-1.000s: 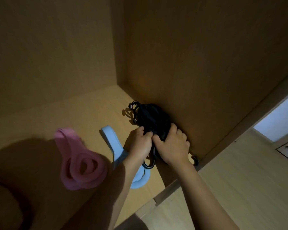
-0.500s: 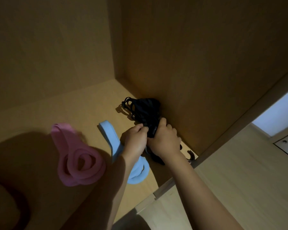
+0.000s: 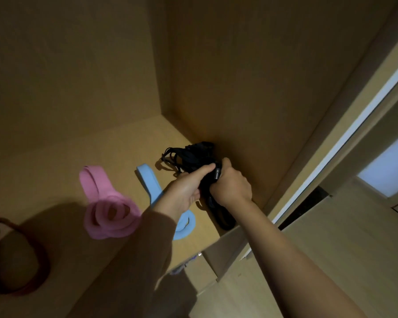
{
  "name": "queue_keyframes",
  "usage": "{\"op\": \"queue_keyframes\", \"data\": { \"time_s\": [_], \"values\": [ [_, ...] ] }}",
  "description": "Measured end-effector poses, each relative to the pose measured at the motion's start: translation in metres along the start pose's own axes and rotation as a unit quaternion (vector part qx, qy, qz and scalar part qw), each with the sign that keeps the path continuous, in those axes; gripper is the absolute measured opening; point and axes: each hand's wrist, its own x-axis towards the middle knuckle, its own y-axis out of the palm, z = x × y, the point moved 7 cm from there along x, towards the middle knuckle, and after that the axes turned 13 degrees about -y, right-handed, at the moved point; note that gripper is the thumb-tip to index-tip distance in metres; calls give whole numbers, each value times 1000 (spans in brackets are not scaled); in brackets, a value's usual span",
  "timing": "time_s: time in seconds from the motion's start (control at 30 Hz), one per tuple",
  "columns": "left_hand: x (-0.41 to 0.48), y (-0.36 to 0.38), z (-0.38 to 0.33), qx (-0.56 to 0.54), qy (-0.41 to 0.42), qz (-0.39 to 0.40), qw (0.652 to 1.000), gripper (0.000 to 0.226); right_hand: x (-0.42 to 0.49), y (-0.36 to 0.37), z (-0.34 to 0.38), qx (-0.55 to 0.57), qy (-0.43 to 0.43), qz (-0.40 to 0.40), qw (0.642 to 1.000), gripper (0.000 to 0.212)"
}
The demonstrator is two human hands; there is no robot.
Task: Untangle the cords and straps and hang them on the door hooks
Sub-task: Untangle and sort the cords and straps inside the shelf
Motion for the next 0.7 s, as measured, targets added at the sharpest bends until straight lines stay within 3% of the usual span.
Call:
{"op": "queue_keyframes", "data": {
  "time_s": [0.07, 0.2, 0.27, 0.43, 0.53, 0.7],
  "values": [
    [-8, 12, 4, -31, -1, 26, 999, 77, -15, -11, 3, 26, -28, -20, 999, 27],
    [-33, 37, 8, -146, 47, 33, 988, 41, -50, -25, 2, 86, -75, -47, 992, 31],
    [-45, 46, 14, -196, 79, 41, 977, 35, -71, -27, -6, 166, -78, -51, 982, 34],
    [-73, 81, 51, -179, 101, 78, 976, 28, -124, -31, -40, 371, -75, -18, 926, 54],
    [-91, 114, 75, -174, 103, 129, 971, 31, -154, -47, -64, 392, -94, -13, 915, 64],
    [-112, 177, 104, -72, 121, 157, 977, 11, -203, -85, -107, 410, -93, -14, 907, 53]
  ]
}}
